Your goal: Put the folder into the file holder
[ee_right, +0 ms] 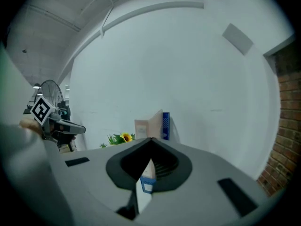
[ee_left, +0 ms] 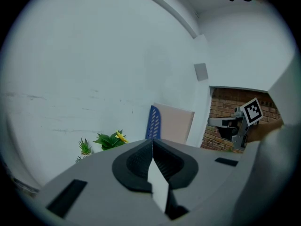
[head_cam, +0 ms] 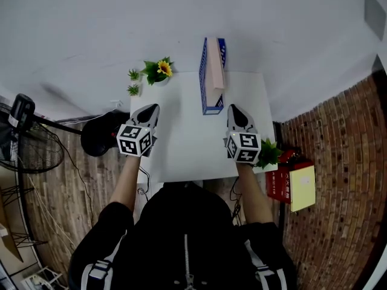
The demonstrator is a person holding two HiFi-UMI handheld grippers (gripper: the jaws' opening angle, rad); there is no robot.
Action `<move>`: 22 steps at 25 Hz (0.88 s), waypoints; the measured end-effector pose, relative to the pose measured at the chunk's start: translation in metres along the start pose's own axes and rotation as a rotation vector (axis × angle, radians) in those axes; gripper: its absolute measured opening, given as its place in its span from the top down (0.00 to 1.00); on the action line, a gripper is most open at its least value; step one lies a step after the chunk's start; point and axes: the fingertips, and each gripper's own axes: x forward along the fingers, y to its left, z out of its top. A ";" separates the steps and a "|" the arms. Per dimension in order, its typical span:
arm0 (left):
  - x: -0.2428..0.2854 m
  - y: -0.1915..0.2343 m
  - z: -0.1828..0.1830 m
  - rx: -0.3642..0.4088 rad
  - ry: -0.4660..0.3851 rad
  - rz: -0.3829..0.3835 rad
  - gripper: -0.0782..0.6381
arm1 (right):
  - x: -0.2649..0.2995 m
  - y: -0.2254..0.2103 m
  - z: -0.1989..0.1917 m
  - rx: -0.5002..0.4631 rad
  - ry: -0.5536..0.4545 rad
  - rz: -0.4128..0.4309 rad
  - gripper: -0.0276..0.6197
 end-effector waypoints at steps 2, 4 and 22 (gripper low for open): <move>0.001 -0.004 0.001 0.005 -0.003 -0.004 0.86 | -0.005 -0.001 0.006 0.003 -0.018 0.000 0.95; 0.001 -0.008 0.002 0.007 -0.004 -0.007 0.86 | -0.009 -0.003 0.009 0.014 -0.030 -0.001 0.95; -0.004 -0.014 0.006 0.007 -0.024 -0.001 0.86 | -0.010 -0.010 0.005 0.047 -0.019 -0.025 0.95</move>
